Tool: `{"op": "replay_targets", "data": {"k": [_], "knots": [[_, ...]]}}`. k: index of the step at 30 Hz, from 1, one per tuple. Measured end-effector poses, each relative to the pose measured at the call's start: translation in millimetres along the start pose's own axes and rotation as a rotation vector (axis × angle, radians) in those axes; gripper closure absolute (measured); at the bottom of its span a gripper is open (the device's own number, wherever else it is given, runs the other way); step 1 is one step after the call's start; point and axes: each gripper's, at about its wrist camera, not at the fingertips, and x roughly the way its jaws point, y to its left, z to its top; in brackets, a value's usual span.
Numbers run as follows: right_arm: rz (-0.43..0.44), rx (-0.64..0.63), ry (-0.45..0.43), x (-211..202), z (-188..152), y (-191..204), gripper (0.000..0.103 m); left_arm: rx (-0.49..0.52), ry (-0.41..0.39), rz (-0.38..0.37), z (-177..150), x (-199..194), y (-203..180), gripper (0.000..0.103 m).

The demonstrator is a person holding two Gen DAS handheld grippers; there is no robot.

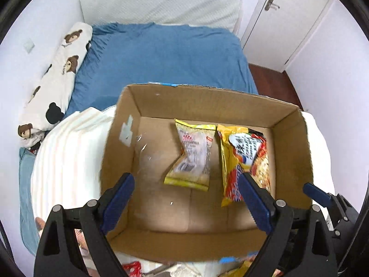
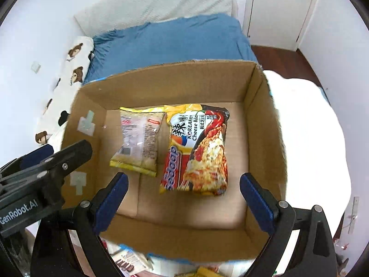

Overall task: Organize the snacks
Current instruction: 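Grasp the Franzzi cookie pack with the left tool while the right tool grasps the yellow snack bag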

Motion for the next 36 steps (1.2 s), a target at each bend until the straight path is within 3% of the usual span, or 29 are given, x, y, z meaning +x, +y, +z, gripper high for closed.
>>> {"op": "replay_targets", "data": {"k": [11, 20, 24, 28, 31, 36], "knots": [[0.007, -0.038, -0.113, -67.6, -55.6, 6.9, 0.004, 0.010, -0.090, -0.001, -60.3, -73.7, 3.3, 0.011], [0.110, 0.014, -0.035, -76.9, -122.0, -13.4, 0.004, -0.072, -0.082, -0.007, -124.7, -99.5, 26.8, 0.011], [0.147, 0.121, 0.050, -54.1, -159.0, -45.1, 0.004, -0.051, -0.037, 0.060, -164.4, -79.5, 31.4, 0.011], [0.170, 0.270, 0.154, -14.6, -195.0, -81.5, 0.004, 0.036, 0.069, 0.099, -199.1, -35.0, 28.9, 0.011], [0.185, 0.368, 0.227, 24.5, -218.4, -100.3, 0.004, 0.128, 0.166, 0.107, -214.5, 7.0, 21.5, 0.011], [0.189, 0.450, 0.268, 58.9, -234.1, -108.1, 0.004, 0.352, 0.296, 0.148, -232.7, 69.6, -5.4, 0.011]]}}
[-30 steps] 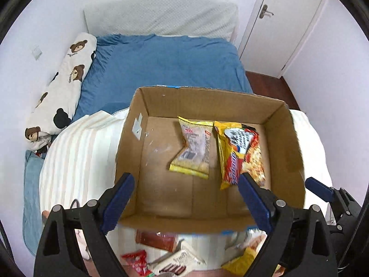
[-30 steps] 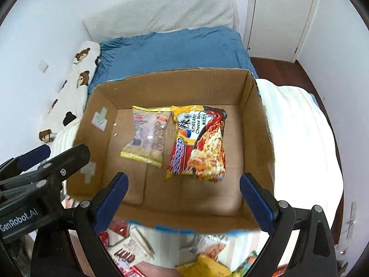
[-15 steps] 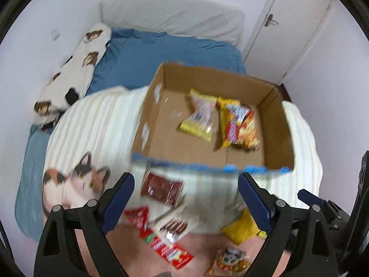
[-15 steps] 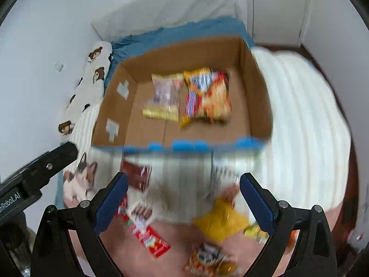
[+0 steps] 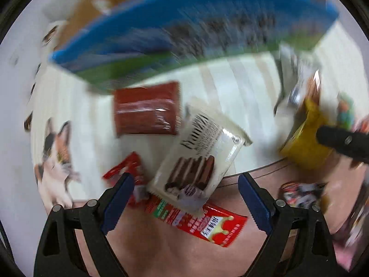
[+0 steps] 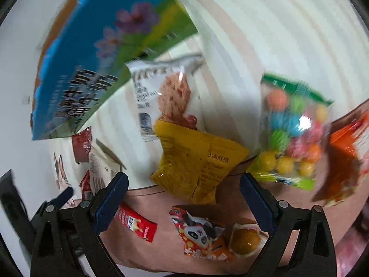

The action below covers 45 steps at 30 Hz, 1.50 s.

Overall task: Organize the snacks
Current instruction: 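Grasp the Franzzi cookie pack with the left tool while the right tool grasps the yellow snack bag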

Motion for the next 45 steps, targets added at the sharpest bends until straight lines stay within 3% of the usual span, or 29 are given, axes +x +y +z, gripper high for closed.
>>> {"op": "replay_targets", "data": {"k": [4, 5, 6, 7, 10, 15, 19, 21, 22, 23, 29, 32, 36, 39, 45], "knots": [[-0.018, -0.005, -0.020, 14.3, 0.9, 2.0, 0.006, 0.031, 0.032, -0.002, 11.9, 23.7, -6.3, 0.013], [-0.039, -0.021, -0.039, 16.7, 0.7, 3.6, 0.015, 0.005, 0.036, -0.019, 13.5, 26.2, -3.6, 0.027], [-0.057, -0.036, -0.046, 18.7, 0.9, 5.4, 0.022, -0.045, 0.057, -0.046, 14.9, 29.6, 2.1, 0.031], [-0.080, -0.055, -0.052, 21.1, 0.6, 8.4, 0.041, -0.108, 0.074, -0.091, 15.3, 31.0, 9.7, 0.031], [-0.114, -0.130, -0.061, 24.2, -1.6, 16.9, 0.056, -0.302, 0.112, -0.198, 9.0, 33.5, 32.4, 0.031], [-0.174, -0.336, -0.018, 32.9, -8.6, 38.3, 0.056, -0.516, 0.153, -0.300, -11.6, 41.1, 58.0, 0.031], [-0.283, -0.600, 0.030, 44.3, -17.5, 70.6, 0.055, -0.573, 0.177, -0.349, -17.8, 50.4, 70.9, 0.031], [-0.305, -0.655, 0.039, 45.1, -19.0, 79.9, 0.039, -0.549, 0.187, -0.356, -11.9, 52.8, 72.5, 0.031], [-0.294, -0.643, 0.035, 42.5, -17.6, 80.5, 0.019, -0.529, 0.183, -0.350, -11.7, 54.7, 73.4, 0.031], [-0.259, -0.604, 0.028, 38.1, -15.2, 78.4, 0.011, -0.507, 0.182, -0.340, -11.5, 55.2, 71.8, 0.031], [-0.130, -0.318, 0.054, 35.2, -7.7, 45.4, 0.011, -0.366, 0.174, -0.250, -5.7, 52.4, 54.2, 0.031], [-0.128, -0.274, 0.061, 43.1, -9.0, 32.0, 0.011, -0.312, 0.191, -0.217, -5.4, 56.8, 44.8, 0.031], [-0.137, -0.269, 0.023, 46.3, -8.3, 27.3, 0.012, -0.324, 0.156, -0.188, -10.2, 59.6, 30.6, 0.034], [-0.194, -0.306, -0.025, 55.4, -6.2, 53.4, 0.034, -0.360, 0.124, -0.163, -19.6, 52.9, 32.2, 0.039], [-0.235, -0.384, -0.074, 64.7, -20.3, 71.6, 0.050, -0.438, 0.108, -0.167, -23.0, 37.8, 37.9, 0.040]]}}
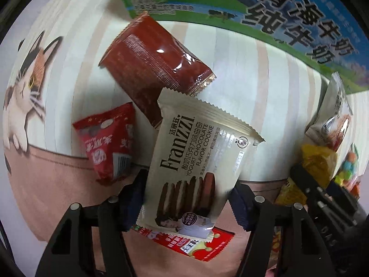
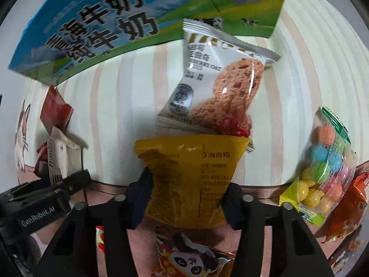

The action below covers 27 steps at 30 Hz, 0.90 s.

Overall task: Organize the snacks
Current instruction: 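Grasp the Franzzi cookie pack with the left tool while the right tool grasps the yellow snack bag, then lower both packs into the cardboard box and open both tools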

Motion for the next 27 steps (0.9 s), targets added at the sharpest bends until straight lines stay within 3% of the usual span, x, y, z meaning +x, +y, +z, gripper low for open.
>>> {"op": "replay_targets", "data": {"k": [5, 15, 20, 27], "knots": [[0.036, 0.003, -0.006, -6.8, -7.9, 6.1, 0.055, -0.018, -0.019, -0.021, -7.4, -19.4, 5.2, 0.041], [0.143, -0.008, -0.019, -59.7, -8.7, 3.5, 0.056, -0.014, -0.076, -0.075, -19.5, -64.1, 4.8, 0.041], [0.205, -0.017, -0.065, -104.0, -3.8, 0.3, 0.056, -0.007, -0.117, -0.149, -15.8, -111.3, 4.4, 0.041], [0.279, -0.038, -0.157, -173.0, 31.9, 5.9, 0.056, -0.013, -0.188, -0.269, 7.9, -184.0, -3.3, 0.041]]}}
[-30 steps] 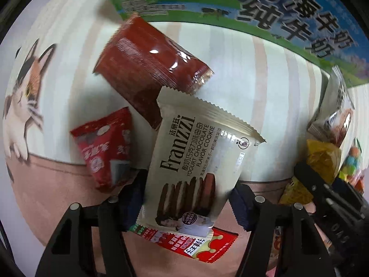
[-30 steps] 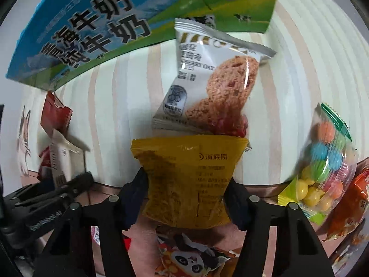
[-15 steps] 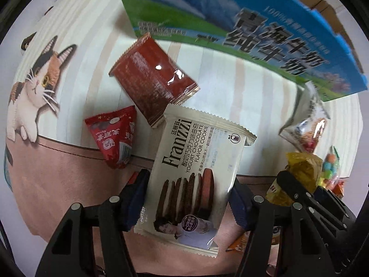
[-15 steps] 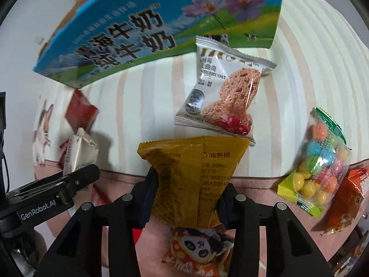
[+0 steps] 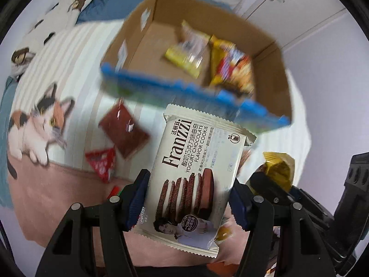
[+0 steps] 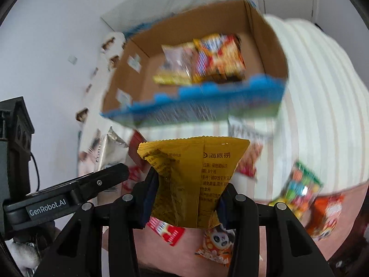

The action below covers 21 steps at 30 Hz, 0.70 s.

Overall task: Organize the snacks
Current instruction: 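Lower both packs into the cardboard box and open both tools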

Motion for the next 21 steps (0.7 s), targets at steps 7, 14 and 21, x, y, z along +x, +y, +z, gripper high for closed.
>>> {"op": "replay_targets", "data": {"k": [7, 14, 21], "knots": [[0.009, -0.027, -0.041, -11.5, 69.3, 21.4, 0.056, -0.012, -0.046, 0.011, 76.4, -21.0, -18.6, 0.041], [0.004, -0.008, 0.016, 35.2, 131.1, 34.6, 0.056, -0.086, 0.029, 0.042, 148.2, 18.7, -4.7, 0.041], [-0.009, 0.016, 0.114, 93.7, 154.4, 36.1, 0.056, -0.128, 0.146, 0.098, 184.5, 71.8, 9.5, 0.041]]}}
